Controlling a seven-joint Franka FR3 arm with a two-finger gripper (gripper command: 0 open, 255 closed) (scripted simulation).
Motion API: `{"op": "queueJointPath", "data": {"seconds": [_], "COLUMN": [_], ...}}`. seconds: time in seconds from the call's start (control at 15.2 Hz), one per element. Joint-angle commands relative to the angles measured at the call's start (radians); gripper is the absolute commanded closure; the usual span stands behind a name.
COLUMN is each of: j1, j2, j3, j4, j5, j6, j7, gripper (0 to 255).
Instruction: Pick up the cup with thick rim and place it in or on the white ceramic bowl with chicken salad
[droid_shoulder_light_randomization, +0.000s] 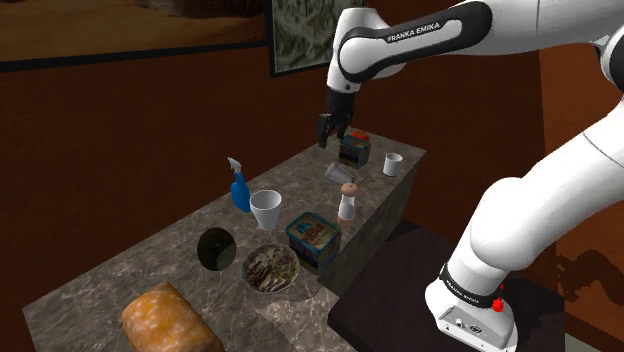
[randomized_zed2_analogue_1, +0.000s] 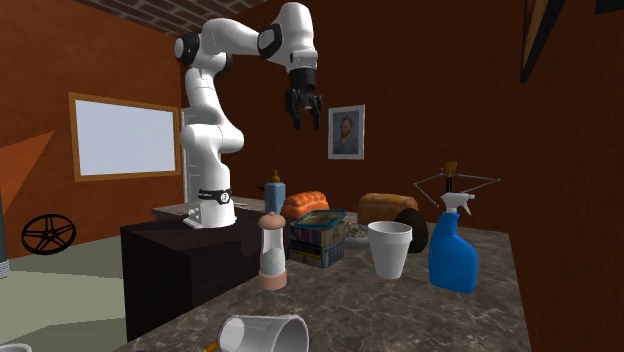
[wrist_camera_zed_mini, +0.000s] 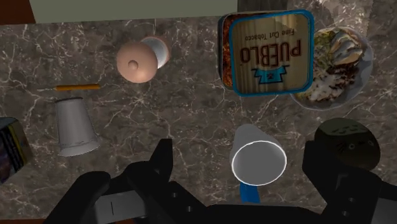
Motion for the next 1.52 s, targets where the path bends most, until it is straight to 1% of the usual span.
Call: {"op": "queueJointPath", "data": {"seconds": [0.0, 0.4, 0.73, 1.12, 1.45], "j1": [0.004, 0.015, 0.022, 0.028, 0.032], "j2": [0.075, 0.299, 0.49, 0.724, 0.924], "j3": [0.001, 0.008, 0.015, 0.024, 0.032], "j4": [0.009, 0.095, 0.199, 0.365, 0.539], "j5": [0.007, 0.027, 0.043, 0.057, 0.064], "j6": [0.058, 0.169, 0.234, 0.275, 0.278], "j7": [-0.001, -0.001, -0.002, -0.001, 0.003], "gripper": [0, 0, 0, 0, 0]}}
